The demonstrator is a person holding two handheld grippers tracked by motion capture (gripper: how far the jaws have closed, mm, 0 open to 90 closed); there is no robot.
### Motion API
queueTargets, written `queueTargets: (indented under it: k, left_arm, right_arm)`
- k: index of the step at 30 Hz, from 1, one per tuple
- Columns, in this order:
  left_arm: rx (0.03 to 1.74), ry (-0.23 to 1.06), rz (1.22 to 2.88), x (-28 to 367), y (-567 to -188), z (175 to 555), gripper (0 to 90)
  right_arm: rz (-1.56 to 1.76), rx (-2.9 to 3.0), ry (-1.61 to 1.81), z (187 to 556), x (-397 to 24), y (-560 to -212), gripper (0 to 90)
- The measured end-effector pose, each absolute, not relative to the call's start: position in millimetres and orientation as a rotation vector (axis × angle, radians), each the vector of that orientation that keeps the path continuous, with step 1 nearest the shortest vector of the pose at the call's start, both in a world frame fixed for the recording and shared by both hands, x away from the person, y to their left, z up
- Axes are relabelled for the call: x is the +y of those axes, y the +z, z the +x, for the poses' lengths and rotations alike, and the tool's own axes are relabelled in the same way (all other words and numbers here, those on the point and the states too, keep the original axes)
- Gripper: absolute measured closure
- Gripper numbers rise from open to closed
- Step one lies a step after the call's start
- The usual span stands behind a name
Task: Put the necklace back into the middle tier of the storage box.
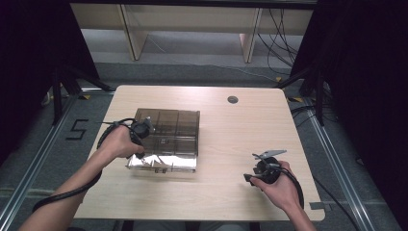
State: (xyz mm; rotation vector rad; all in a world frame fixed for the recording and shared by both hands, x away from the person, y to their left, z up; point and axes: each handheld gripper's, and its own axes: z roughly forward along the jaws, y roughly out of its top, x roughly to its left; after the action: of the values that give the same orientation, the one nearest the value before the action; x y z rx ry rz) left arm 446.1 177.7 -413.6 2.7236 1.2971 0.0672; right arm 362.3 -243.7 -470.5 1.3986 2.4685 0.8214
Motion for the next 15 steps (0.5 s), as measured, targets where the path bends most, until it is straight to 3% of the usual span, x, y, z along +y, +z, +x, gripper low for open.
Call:
queueTargets:
  k: [15]
  left_arm:
    - [1.329, 0.070, 2.719, 177.9, -421.0, 447.4, 86.9]
  right_arm:
    - [1.403, 2.471, 0.818, 362.0, -243.3, -470.7, 50.6]
